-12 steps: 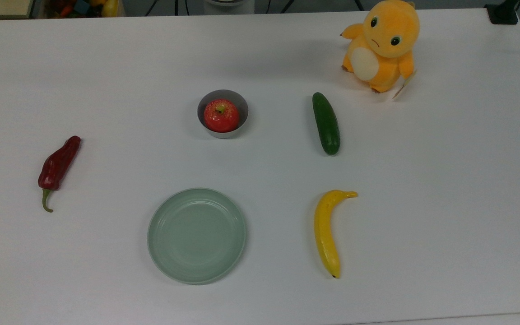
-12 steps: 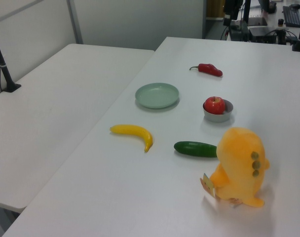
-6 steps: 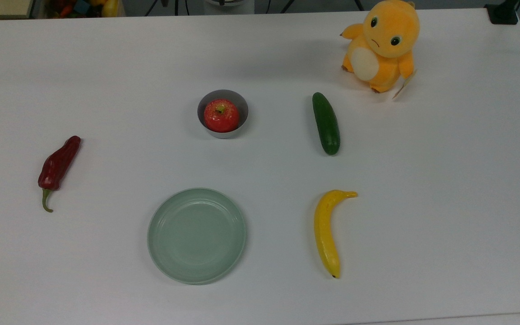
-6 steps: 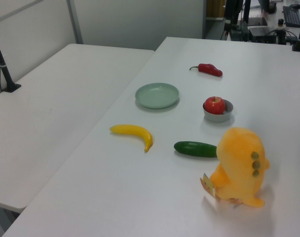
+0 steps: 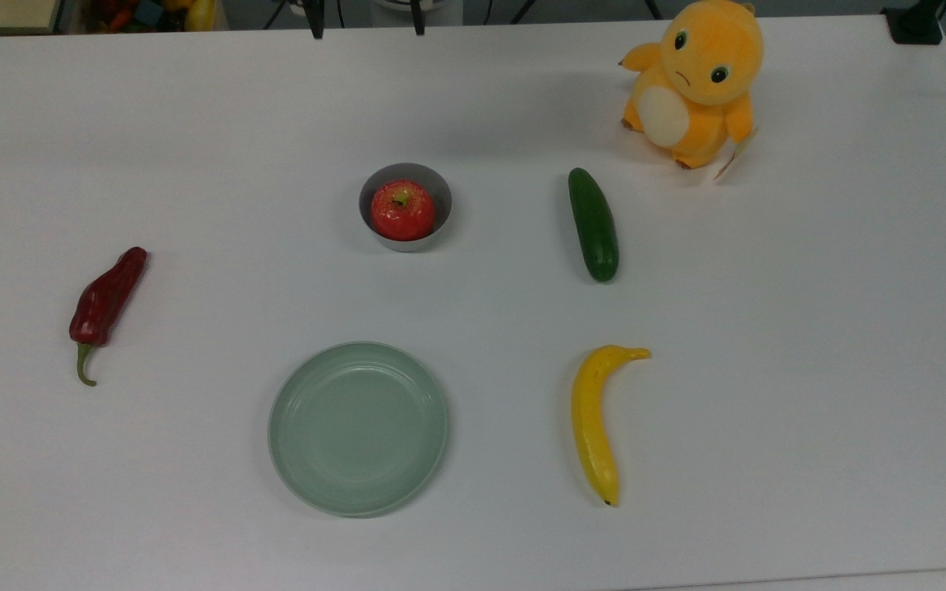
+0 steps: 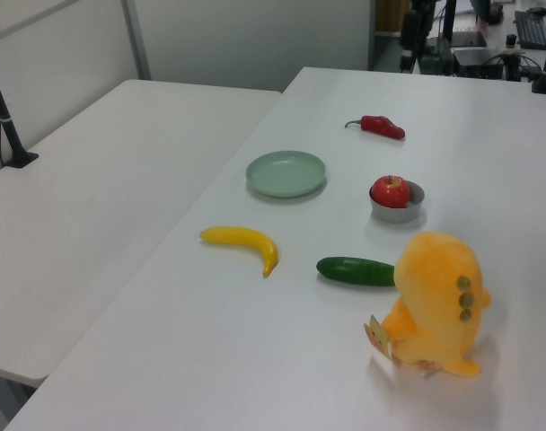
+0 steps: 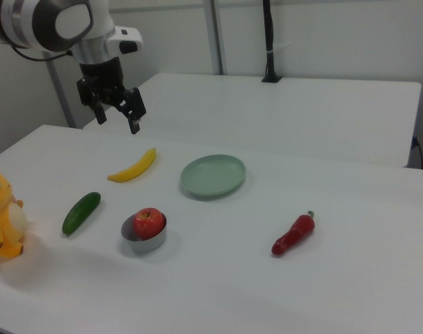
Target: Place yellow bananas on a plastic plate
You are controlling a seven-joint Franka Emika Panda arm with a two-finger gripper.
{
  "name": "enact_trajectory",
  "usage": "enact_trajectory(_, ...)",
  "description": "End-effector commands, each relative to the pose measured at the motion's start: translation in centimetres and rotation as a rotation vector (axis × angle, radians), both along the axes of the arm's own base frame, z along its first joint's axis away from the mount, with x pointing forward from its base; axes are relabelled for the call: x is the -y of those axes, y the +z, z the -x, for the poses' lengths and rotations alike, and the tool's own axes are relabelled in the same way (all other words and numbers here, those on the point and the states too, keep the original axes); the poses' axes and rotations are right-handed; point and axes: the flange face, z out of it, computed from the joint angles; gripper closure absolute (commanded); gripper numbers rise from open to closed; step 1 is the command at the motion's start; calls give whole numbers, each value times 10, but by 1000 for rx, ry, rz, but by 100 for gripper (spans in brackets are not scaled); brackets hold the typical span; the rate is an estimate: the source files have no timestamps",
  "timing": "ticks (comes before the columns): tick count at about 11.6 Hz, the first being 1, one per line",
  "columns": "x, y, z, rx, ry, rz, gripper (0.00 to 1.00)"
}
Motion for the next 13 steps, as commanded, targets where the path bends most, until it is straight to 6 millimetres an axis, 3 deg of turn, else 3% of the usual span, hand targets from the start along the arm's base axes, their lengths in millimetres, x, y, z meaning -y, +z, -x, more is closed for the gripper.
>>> enact_trajectory(1,-36,-19,-27,68,-91,-5,0)
enact_trajectory(3,-80,-34,-51,124,-113,-2,0)
enact_trajectory(5,-112,-54,-68,180,-124,9,0)
enact_trajectory(11,-171,-124,-99,277,-65,1,0)
enact_trajectory(13,-192,-170,-113,313,-32,13,0)
